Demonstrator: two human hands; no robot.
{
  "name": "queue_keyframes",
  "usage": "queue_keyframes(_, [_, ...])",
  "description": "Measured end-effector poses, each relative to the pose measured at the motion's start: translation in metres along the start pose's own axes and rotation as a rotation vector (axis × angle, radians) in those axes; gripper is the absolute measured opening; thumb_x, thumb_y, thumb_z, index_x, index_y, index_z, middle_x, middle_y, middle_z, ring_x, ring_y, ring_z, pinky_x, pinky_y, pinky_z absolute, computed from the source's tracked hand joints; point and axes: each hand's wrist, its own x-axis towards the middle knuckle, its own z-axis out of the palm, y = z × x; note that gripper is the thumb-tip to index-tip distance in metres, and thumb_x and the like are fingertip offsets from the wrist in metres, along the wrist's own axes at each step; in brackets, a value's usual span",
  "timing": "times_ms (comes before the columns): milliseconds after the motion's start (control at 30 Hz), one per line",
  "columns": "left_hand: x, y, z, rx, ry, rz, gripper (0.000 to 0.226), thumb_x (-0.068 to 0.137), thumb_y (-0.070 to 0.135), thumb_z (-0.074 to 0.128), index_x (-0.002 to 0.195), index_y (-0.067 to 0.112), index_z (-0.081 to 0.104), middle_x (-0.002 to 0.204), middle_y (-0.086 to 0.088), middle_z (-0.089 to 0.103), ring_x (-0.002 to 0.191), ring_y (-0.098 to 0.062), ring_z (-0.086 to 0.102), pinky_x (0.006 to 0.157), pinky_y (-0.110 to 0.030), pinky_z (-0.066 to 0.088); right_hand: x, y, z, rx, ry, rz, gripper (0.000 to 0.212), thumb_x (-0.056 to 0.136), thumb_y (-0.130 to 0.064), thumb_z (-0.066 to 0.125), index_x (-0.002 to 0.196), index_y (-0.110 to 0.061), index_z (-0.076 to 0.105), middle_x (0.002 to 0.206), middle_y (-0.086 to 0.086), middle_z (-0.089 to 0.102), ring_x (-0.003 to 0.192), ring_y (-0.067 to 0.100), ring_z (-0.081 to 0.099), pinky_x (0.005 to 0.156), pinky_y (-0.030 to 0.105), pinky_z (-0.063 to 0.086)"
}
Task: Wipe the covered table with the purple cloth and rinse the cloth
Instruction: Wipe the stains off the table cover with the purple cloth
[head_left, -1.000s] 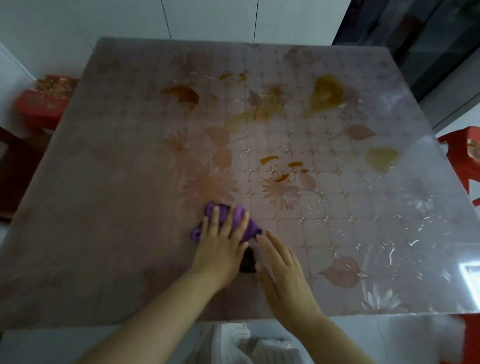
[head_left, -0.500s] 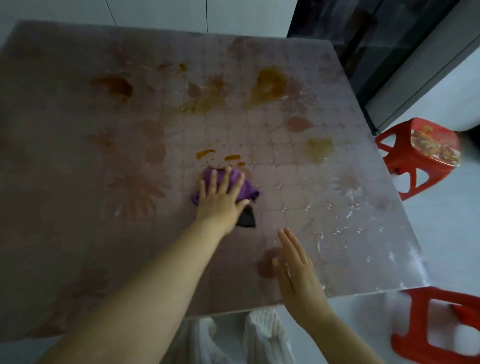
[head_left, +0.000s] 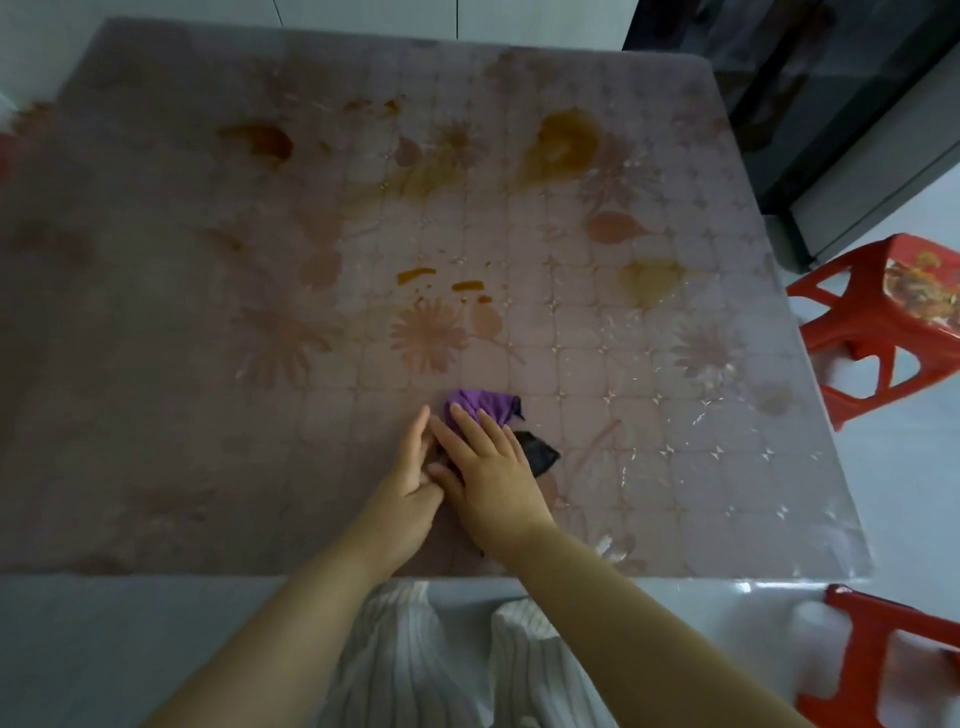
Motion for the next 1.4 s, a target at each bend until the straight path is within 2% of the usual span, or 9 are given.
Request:
queue_keyframes(200, [-0.002, 0.008, 0.002, 0.132, 0.183, 0.085, 0.051, 0.088, -0.012, 0.038, 0.131, 0.017, 0.035, 0.124, 0.0, 0.046, 0.109, -0.011, 0.052, 0.087, -0.015, 0.04, -0.028, 0.076, -0.029, -0.208, 0.053, -0.004, 0.058, 0.079, -0.005, 0.045, 0.134, -0.02, 0.048, 0.146, 0.006, 0.04, 0.131, 0.035, 0.04, 0.108, 0.047, 0.028])
queue_keyframes(333, [-0.006, 0.014, 0.005, 0.153, 0.259, 0.107, 0.049, 0.09, -0.009, 0.033, 0.133, 0.016, 0.036, 0.125, 0.002, 0.045, 0.113, -0.012, 0.047, 0.089, -0.024, 0.035, -0.059, 0.159, -0.08, -0.328, 0.081, 0.331, 0.07, 0.086, -0.006, 0.052, 0.144, -0.034, 0.026, 0.158, 0.003, 0.003, 0.143, 0.035, 0.005, 0.114, 0.047, 0.013])
queue_keyframes(433, [-0.017, 0.009, 0.01, 0.158, 0.322, 0.11, 0.05, 0.088, -0.012, 0.033, 0.131, 0.013, 0.036, 0.124, -0.001, 0.045, 0.115, -0.014, 0.046, 0.092, -0.027, 0.033, -0.054, 0.178, -0.098, -0.247, 0.069, 0.437, 0.055, 0.099, -0.016, 0.034, 0.147, -0.03, 0.011, 0.158, 0.001, -0.003, 0.144, 0.03, -0.002, 0.117, 0.045, 0.009])
queue_keyframes(600, [-0.049, -0.015, 0.031, 0.267, 0.398, 0.078, 0.056, 0.083, -0.015, 0.041, 0.133, 0.011, 0.035, 0.126, -0.002, 0.044, 0.119, -0.015, 0.043, 0.097, -0.028, 0.031, -0.018, 0.119, -0.068, -0.191, 0.036, 0.143, 0.055, 0.1, -0.029, 0.029, 0.148, -0.024, 0.004, 0.158, -0.001, 0.006, 0.144, 0.024, 0.001, 0.117, 0.038, 0.002])
queue_keyframes(833, [-0.075, -0.018, 0.057, 0.596, 0.405, 0.058, 0.062, 0.084, 0.003, 0.057, 0.139, 0.015, 0.03, 0.143, -0.004, 0.039, 0.131, -0.02, 0.037, 0.101, -0.025, 0.027, -0.065, 0.053, -0.014, -0.291, -0.165, -0.287, 0.051, 0.099, -0.021, 0.034, 0.146, -0.03, 0.018, 0.155, -0.008, 0.019, 0.145, 0.02, 0.004, 0.115, 0.05, -0.004])
queue_keyframes(967, [-0.072, -0.015, 0.069, 0.743, 0.249, 0.059, 0.063, 0.088, 0.013, 0.055, 0.142, 0.016, 0.024, 0.148, -0.007, 0.031, 0.135, -0.023, 0.031, 0.106, -0.028, 0.026, -0.119, 0.111, -0.033, -0.45, -0.056, -0.322, 0.051, 0.081, -0.021, 0.053, 0.13, -0.033, 0.049, 0.135, -0.01, 0.053, 0.128, 0.023, 0.047, 0.102, 0.062, 0.024])
queue_keyframes(1100, [-0.065, -0.024, 0.077, 0.862, 0.105, 0.023, 0.066, 0.091, 0.022, 0.05, 0.145, 0.015, 0.012, 0.154, -0.006, 0.012, 0.141, -0.021, 0.013, 0.114, -0.031, 0.014, -0.157, 0.175, -0.071, -0.499, -0.051, -0.081, 0.069, 0.065, -0.019, 0.078, 0.127, -0.035, 0.052, 0.13, -0.009, 0.057, 0.119, 0.025, 0.056, 0.097, 0.055, 0.037])
queue_keyframes(1267, [-0.064, -0.029, 0.078, 1.024, 0.06, 0.001, 0.067, 0.094, 0.029, 0.041, 0.145, 0.014, 0.001, 0.155, 0.001, -0.008, 0.142, -0.019, -0.007, 0.116, -0.031, 0.004, -0.137, 0.217, -0.103, -0.416, 0.03, 0.266, 0.041, 0.098, -0.038, 0.029, 0.139, -0.043, 0.032, 0.153, -0.006, 0.025, 0.139, 0.031, 0.02, 0.114, 0.044, 0.011])
queue_keyframes(1400, [-0.066, -0.026, 0.082, 1.071, 0.056, -0.021, 0.066, 0.095, 0.031, 0.038, 0.145, 0.014, -0.002, 0.155, 0.002, -0.011, 0.142, -0.021, -0.01, 0.115, -0.031, 0.002, -0.09, 0.182, -0.086, -0.311, 0.004, 0.336, 0.046, 0.101, -0.034, 0.02, 0.146, -0.037, 0.01, 0.158, -0.002, 0.001, 0.143, 0.033, -0.002, 0.115, 0.045, -0.001])
